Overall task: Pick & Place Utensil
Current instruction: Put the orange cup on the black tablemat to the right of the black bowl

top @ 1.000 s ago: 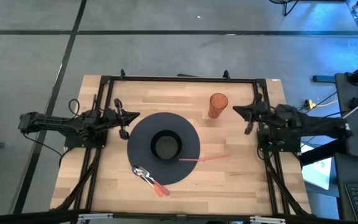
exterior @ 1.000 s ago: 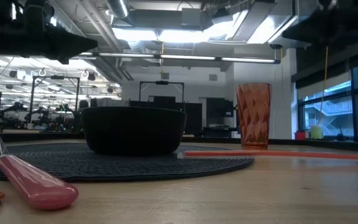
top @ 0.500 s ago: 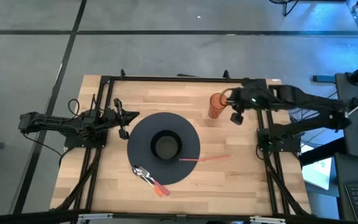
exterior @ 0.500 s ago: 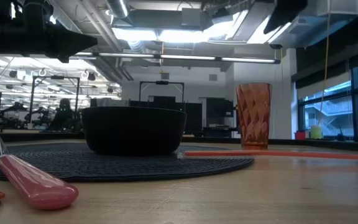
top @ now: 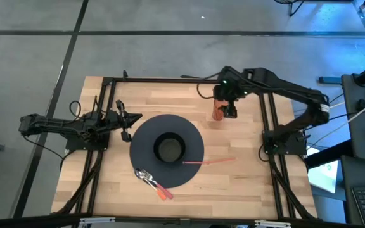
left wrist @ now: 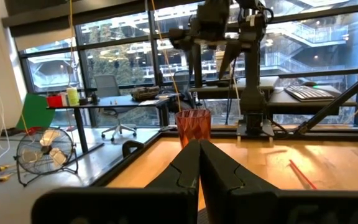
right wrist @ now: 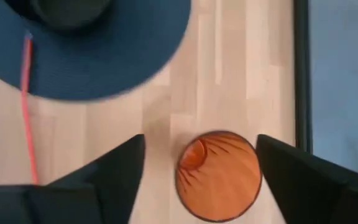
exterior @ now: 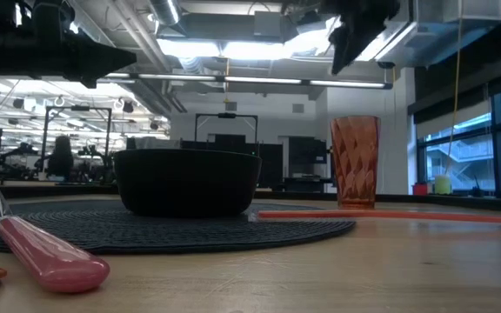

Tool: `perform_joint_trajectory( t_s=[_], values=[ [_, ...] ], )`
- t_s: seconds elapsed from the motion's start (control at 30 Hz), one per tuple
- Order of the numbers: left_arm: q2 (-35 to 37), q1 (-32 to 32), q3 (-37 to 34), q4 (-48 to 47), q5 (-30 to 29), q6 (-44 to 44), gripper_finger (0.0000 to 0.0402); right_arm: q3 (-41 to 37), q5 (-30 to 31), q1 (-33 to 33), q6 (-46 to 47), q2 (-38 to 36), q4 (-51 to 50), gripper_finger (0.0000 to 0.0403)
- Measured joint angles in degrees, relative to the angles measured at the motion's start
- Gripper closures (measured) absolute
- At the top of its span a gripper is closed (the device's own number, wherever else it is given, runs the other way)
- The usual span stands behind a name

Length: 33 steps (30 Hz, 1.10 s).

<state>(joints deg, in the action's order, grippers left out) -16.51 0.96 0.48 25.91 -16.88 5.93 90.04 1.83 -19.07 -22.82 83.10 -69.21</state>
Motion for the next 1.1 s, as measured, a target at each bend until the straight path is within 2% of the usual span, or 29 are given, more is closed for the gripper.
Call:
perform_joint_trajectory(
  t_s=[0.13,0.47,0.77,1.1],
  values=[
    [0.00,0.00,-0.01,-0.02,0.02,-0.73,0.0399,0.00,-0.44,-2.47,-1.15,1.59,-0.72,0.0062],
    [0.00,0.00,-0.01,-0.04,0.00,-2.18,0.0396,-0.79,-3.61,-3.42,2.17,1.98,-4.36,0.0059],
    [0.00,0.00,-0.01,-0.16,0.02,-2.17,0.0400,-8.98,-3.45,-3.41,1.94,1.96,2.04,0.0059],
    [0.00,0.00,-0.01,-0.37,0.00,-2.16,0.0394,-12.72,-2.93,-3.57,3.36,1.96,2.75,0.0065]
  ],
)
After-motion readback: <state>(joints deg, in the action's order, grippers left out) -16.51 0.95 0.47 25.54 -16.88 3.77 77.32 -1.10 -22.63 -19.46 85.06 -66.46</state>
